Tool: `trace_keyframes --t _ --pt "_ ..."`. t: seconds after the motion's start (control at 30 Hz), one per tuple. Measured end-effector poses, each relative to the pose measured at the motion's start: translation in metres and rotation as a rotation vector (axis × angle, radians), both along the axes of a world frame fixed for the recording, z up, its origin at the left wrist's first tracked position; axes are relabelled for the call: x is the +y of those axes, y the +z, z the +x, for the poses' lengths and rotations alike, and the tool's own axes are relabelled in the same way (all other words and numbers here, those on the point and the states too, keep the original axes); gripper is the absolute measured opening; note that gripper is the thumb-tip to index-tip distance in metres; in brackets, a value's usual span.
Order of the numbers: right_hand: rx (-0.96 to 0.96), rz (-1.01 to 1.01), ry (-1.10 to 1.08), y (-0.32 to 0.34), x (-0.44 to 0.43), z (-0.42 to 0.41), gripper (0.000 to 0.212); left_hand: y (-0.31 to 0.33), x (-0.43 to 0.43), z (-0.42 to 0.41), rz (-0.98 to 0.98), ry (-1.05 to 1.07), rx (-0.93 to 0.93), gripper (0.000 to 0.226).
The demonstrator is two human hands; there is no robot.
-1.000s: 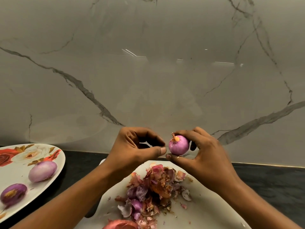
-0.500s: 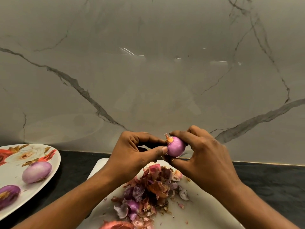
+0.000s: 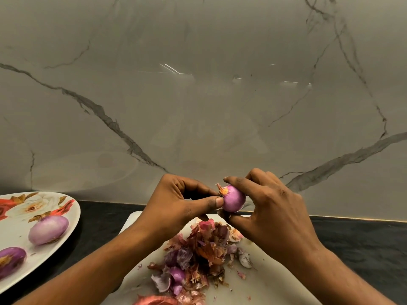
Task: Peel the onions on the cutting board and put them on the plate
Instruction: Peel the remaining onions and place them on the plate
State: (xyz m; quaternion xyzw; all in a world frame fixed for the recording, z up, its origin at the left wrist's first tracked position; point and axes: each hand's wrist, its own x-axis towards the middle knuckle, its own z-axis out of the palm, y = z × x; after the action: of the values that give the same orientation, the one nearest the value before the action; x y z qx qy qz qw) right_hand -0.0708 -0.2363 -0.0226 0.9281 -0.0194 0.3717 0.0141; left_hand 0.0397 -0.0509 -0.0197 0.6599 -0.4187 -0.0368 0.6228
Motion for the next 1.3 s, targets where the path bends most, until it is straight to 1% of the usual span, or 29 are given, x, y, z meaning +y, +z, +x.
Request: trace_keyframes --t 0.17,0.27,0.33,0.4,0.47,0.63,0.7,0.77,0.83,0.93,1.0,1.1,1.23,1.3 --pt "0.007 -0.027 0.004 0.000 0.001 0.000 0.059 -0.001 0.000 -0.001 0.005 -0.032 0.092 0.017" --pt "0.006 -0.059 0.001 0.000 0.001 0.000 0.059 -0.003 -0.002 -0.004 0.005 -0.046 0.189 0.018" --pt "-0.004 -0.081 0.002 0.000 0.000 0.000 0.057 -0.004 -0.003 -0.005 -0.005 -0.058 0.254 0.014" --pt "-0.002 -0.098 0.010 0.000 0.001 0.000 0.055 -0.005 -0.004 -0.005 -0.004 -0.066 0.276 0.007" --pt "0.012 -0.107 0.019 0.000 0.001 -0.001 0.053 -0.006 -0.005 -0.005 0.008 -0.070 0.283 0.004" --pt "0.019 -0.149 0.020 0.001 0.004 -0.001 0.052 -0.006 -0.005 -0.007 0.036 -0.047 0.302 0.008" --pt "0.007 -0.182 0.021 0.002 0.004 -0.002 0.050 -0.005 -0.006 -0.007 0.018 -0.057 0.398 0.005" --pt "-0.005 -0.198 0.021 0.003 0.004 -0.003 0.048 -0.007 -0.007 -0.007 -0.011 -0.072 0.499 0.009" --pt "-0.013 -0.198 0.016 0.004 0.004 -0.004 0.047 -0.006 -0.007 -0.008 -0.028 -0.076 0.545 0.010" --pt "0.000 -0.194 0.009 0.004 0.004 -0.003 0.041 -0.002 -0.005 -0.009 -0.029 -0.087 0.512 0.018" --pt "0.024 -0.190 0.013 0.002 0.004 -0.003 0.040 0.000 -0.004 -0.010 -0.004 -0.106 0.483 0.020" --pt "0.028 -0.170 0.006 0.000 0.006 -0.002 0.041 0.002 -0.003 -0.011 0.010 -0.079 0.455 0.017" --pt "-0.025 -0.114 -0.018 0.004 0.001 -0.002 0.046 0.004 -0.001 -0.005 -0.051 -0.057 0.505 0.016" --pt "-0.029 -0.100 -0.029 0.005 0.000 -0.002 0.050 0.002 -0.001 -0.003 -0.054 -0.056 0.513 0.010"
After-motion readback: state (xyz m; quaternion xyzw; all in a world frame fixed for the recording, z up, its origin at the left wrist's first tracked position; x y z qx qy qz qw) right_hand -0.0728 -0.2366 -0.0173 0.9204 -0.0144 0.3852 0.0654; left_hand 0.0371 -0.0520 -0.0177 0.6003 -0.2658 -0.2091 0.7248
